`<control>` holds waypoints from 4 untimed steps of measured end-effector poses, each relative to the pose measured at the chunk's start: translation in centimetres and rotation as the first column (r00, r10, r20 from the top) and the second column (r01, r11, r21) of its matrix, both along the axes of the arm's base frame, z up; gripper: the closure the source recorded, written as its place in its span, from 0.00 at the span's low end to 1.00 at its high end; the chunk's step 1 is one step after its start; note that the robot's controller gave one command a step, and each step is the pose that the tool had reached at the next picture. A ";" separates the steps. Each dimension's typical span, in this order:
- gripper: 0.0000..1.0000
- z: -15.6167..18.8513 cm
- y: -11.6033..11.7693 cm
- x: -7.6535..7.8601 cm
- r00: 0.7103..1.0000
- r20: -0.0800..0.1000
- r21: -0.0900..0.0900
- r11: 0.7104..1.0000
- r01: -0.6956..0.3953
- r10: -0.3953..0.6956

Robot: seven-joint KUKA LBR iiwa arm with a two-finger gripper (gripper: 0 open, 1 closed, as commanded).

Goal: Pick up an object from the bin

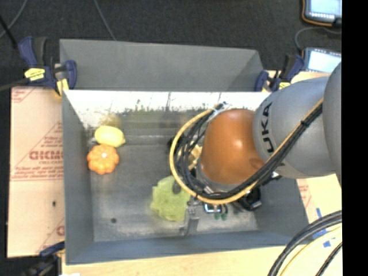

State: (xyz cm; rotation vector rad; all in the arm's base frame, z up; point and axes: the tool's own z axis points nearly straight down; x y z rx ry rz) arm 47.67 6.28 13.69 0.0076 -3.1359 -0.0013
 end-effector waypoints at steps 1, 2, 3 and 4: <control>0.00 0.4 0.0 0.1 1.000 0.007 0.001 1.000 0.002 -0.002; 0.00 -1.9 0.7 2.6 1.000 0.010 0.002 1.000 0.017 -0.017; 0.00 -3.4 2.1 4.9 1.000 0.014 0.001 1.000 -0.004 0.004; 1.00 -6.4 -1.5 5.6 0.936 0.014 0.009 0.936 0.352 -0.352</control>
Offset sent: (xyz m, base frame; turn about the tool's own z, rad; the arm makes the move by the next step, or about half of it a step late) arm 0.0348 0.0102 -0.0340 0.0280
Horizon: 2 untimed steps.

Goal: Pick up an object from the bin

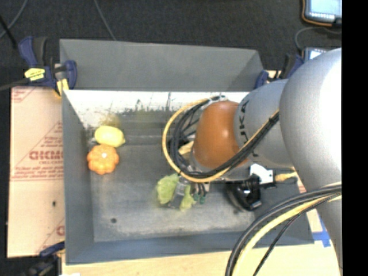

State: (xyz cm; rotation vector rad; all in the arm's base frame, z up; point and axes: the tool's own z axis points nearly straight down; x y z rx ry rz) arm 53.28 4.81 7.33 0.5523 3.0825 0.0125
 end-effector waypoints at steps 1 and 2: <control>1.00 0.0 0.0 0.0 1.000 0.000 0.000 1.000 0.001 -0.001; 1.00 19.0 -0.2 -1.3 0.999 0.005 0.000 0.999 -0.048 0.048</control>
Offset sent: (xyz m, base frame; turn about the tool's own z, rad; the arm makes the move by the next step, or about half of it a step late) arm -0.0142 -0.0014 0.1878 -0.0507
